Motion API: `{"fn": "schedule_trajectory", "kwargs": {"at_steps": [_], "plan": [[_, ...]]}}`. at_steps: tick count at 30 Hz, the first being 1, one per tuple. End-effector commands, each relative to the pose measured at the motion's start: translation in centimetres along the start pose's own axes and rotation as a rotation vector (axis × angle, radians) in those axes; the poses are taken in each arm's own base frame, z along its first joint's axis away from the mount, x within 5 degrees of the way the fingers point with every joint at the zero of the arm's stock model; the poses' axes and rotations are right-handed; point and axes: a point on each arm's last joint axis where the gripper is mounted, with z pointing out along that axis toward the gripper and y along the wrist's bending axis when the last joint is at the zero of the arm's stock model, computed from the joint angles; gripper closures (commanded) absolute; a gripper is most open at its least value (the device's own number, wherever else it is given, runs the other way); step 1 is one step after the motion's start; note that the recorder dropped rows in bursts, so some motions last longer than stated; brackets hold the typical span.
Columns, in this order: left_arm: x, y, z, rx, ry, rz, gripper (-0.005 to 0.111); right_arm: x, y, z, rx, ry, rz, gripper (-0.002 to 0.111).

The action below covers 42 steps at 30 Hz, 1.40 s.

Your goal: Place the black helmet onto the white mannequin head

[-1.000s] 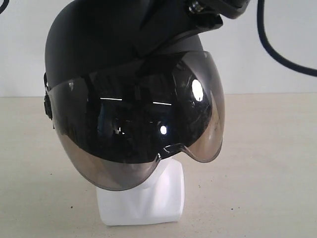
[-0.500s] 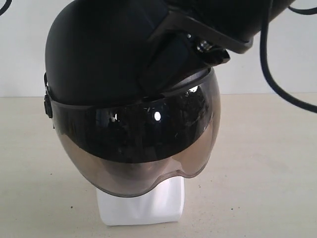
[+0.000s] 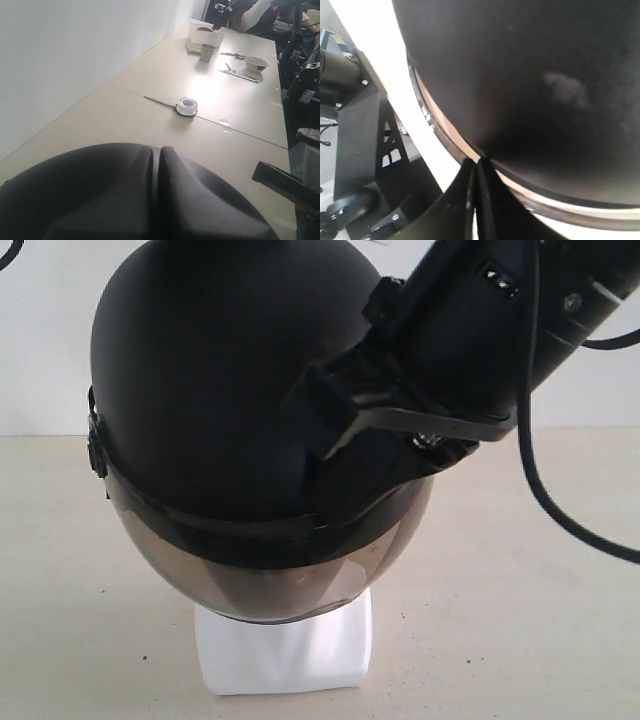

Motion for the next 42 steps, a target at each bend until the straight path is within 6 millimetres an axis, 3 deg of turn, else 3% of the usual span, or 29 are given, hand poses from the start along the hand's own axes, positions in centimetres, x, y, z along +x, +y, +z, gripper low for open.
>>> {"fn": "schedule_trajectory", "kwargs": {"at_steps": [1, 5, 10, 14, 17, 22, 26, 34, 38, 42], "plan": [[1.3, 0.3, 0.6, 0.013, 0.085, 0.011, 0.102, -0.2, -0.7, -0.5, 0.081, -0.045, -0.04, 0.108], [1.3, 0.3, 0.6, 0.013, 0.085, 0.011, 0.102, -0.2, -0.1, -3.9, 0.172, -0.138, -0.096, 0.108], [1.3, 0.3, 0.6, 0.013, 0.084, 0.01, 0.102, 1.0, -0.6, -9.4, 0.461, -0.263, -0.079, 0.108], [0.7, -0.1, 0.1, -0.014, 0.061, 0.028, 0.102, 2.2, -2.0, -12.2, 0.718, -0.32, -0.007, 0.108], [-0.2, -0.7, -0.8, -0.052, 0.028, 0.056, 0.102, 2.6, -2.4, -13.3, 0.811, -0.352, 0.027, 0.108], [-1.9, -2.4, -3.0, -0.137, 0.021, 0.146, 0.102, 3.4, -2.5, -13.3, 0.833, -0.348, 0.038, 0.108], [-2.9, -3.6, -5.5, -0.293, 0.065, 0.182, 0.102, 4.9, -3.5, -13.5, 0.957, -0.373, 0.138, 0.108], [-4.5, -8.5, -11.8, -0.532, 0.034, 0.189, 0.102, 10.9, -3.1, -12.7, 0.898, -0.485, 0.295, 0.108], [-4.1, -11.0, -13.8, -0.547, 0.014, 0.193, 0.102, 12.8, -2.5, -11.1, 0.781, -0.591, 0.235, 0.108], [-1.9, -12.7, -14.7, -0.544, 0.025, 0.185, 0.102, 14.8, -3.1, -8.6, 0.757, -0.581, 0.198, 0.108]]}}
